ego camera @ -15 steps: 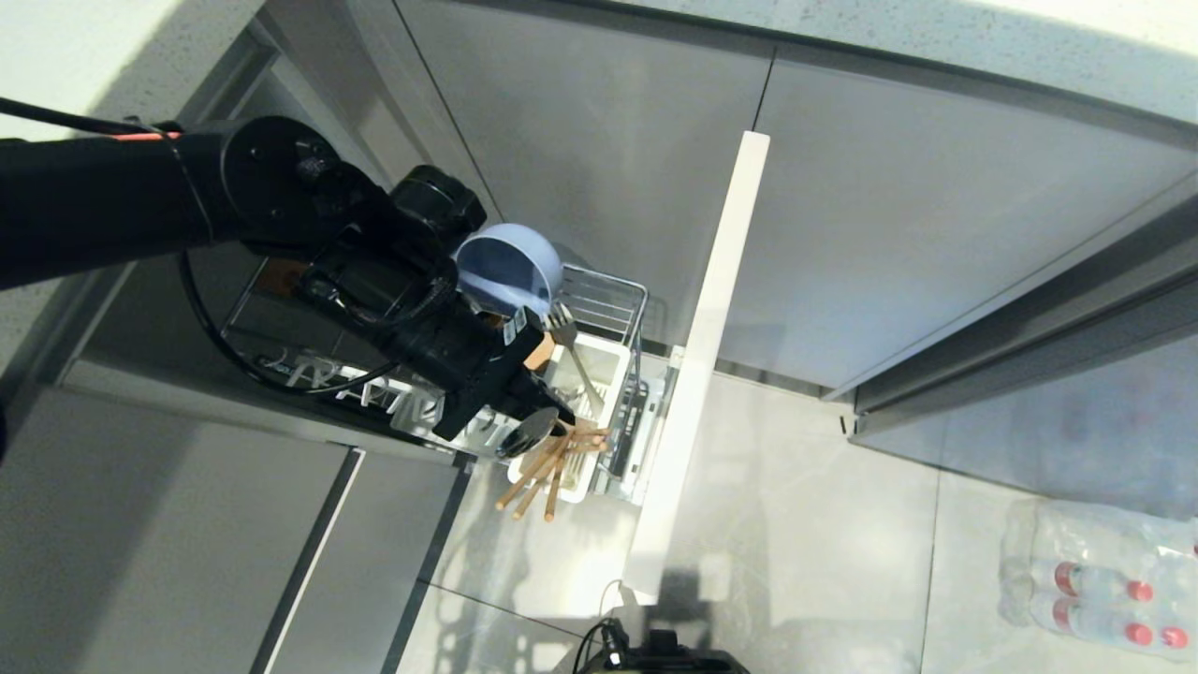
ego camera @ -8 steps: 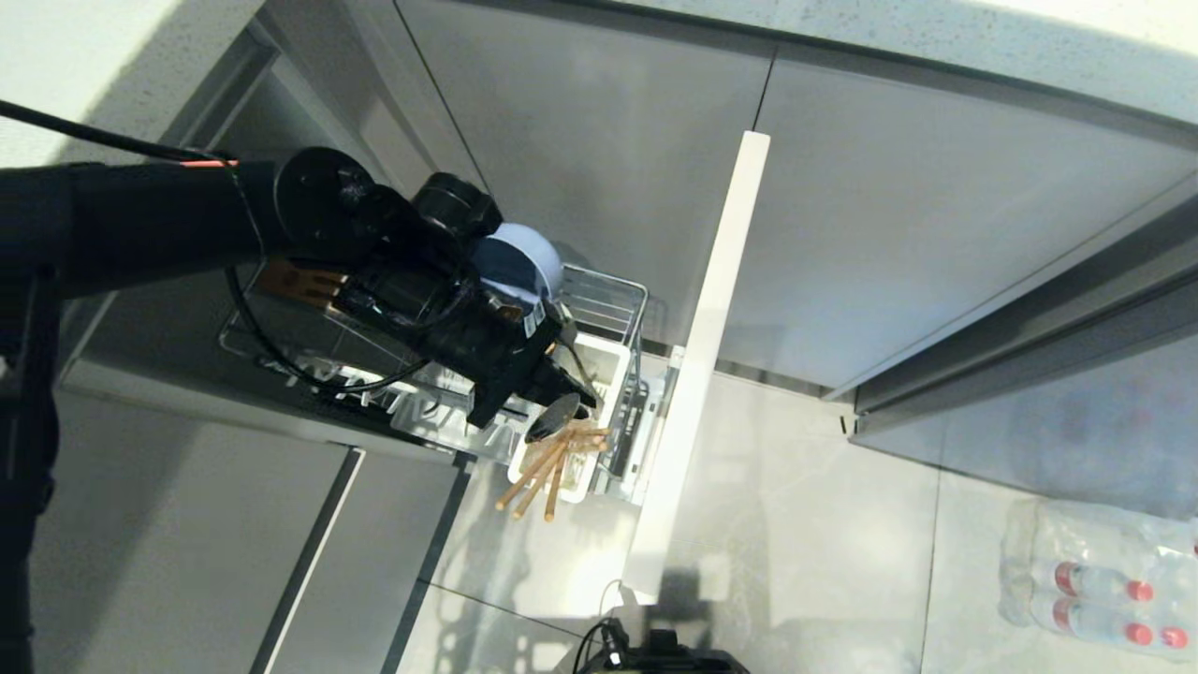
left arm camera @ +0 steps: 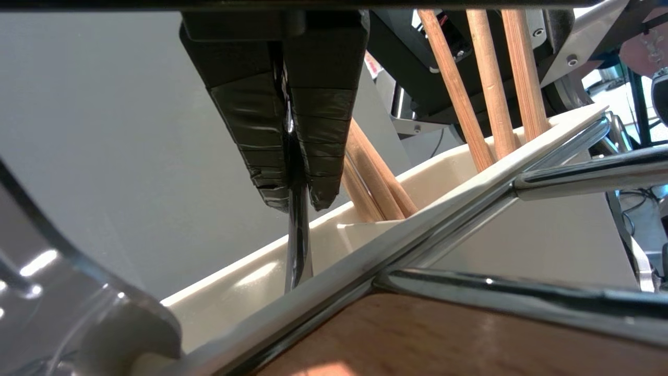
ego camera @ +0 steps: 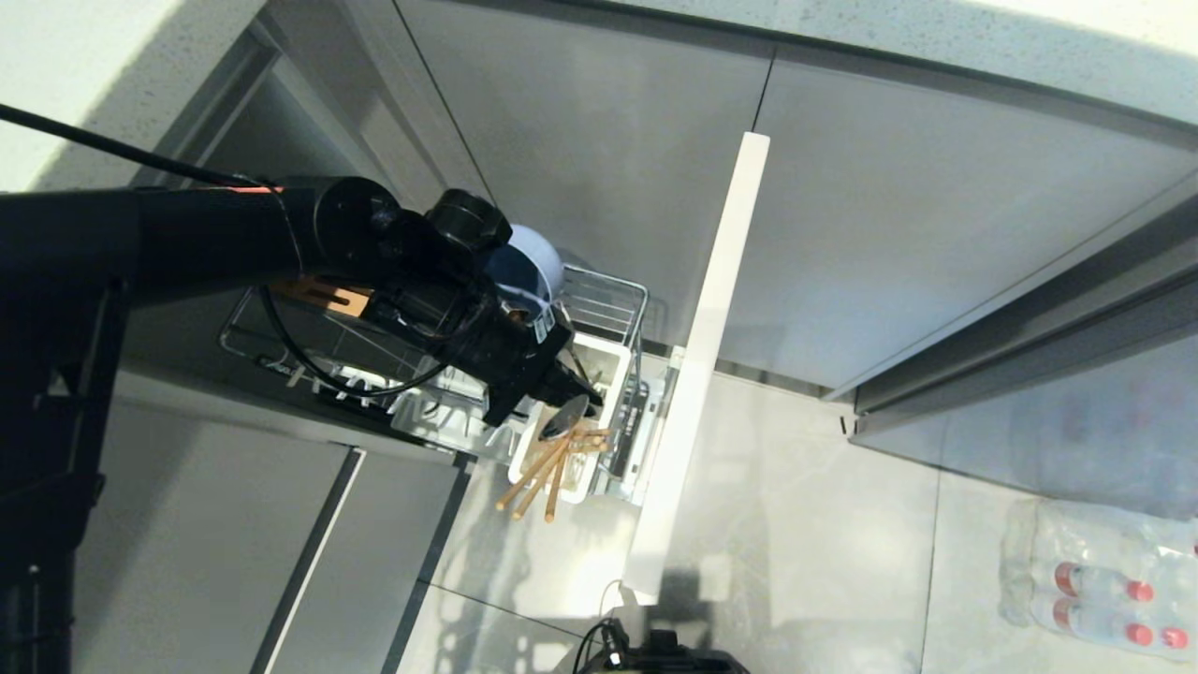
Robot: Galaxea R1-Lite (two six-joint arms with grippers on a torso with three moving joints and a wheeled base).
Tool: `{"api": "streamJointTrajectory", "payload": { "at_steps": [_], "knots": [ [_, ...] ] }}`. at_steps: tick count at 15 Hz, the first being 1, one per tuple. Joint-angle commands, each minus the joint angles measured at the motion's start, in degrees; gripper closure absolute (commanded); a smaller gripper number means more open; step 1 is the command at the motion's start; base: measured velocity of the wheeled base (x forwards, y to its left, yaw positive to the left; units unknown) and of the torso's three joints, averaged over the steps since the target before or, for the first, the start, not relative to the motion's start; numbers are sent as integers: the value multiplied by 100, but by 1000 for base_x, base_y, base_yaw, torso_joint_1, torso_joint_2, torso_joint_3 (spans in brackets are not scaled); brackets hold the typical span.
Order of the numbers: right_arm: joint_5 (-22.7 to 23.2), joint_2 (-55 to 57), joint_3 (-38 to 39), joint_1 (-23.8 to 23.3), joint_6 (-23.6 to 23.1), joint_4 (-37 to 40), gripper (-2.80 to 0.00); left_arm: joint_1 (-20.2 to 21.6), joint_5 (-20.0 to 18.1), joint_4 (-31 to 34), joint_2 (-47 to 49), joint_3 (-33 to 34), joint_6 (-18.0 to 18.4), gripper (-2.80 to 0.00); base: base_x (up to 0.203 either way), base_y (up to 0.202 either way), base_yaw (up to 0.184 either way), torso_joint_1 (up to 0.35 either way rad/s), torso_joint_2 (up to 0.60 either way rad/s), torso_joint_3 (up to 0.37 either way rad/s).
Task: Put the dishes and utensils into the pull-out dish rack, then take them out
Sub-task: Pick up the spoon and place it in the cupboard
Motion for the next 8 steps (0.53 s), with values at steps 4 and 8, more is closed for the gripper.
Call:
{"api": "streamJointTrajectory", "payload": {
  "at_steps": [4, 8],
  "knots": [
    [-8, 5, 0, 2, -4, 0, 0, 1, -9, 45, 31, 5, -35, 0, 0, 0, 0, 0, 0, 0],
    [1, 5, 0, 2, -4, 0, 0, 3, 8, 47, 15, 5, -44, 0, 0, 0, 0, 0, 0, 0]
  ]
}}
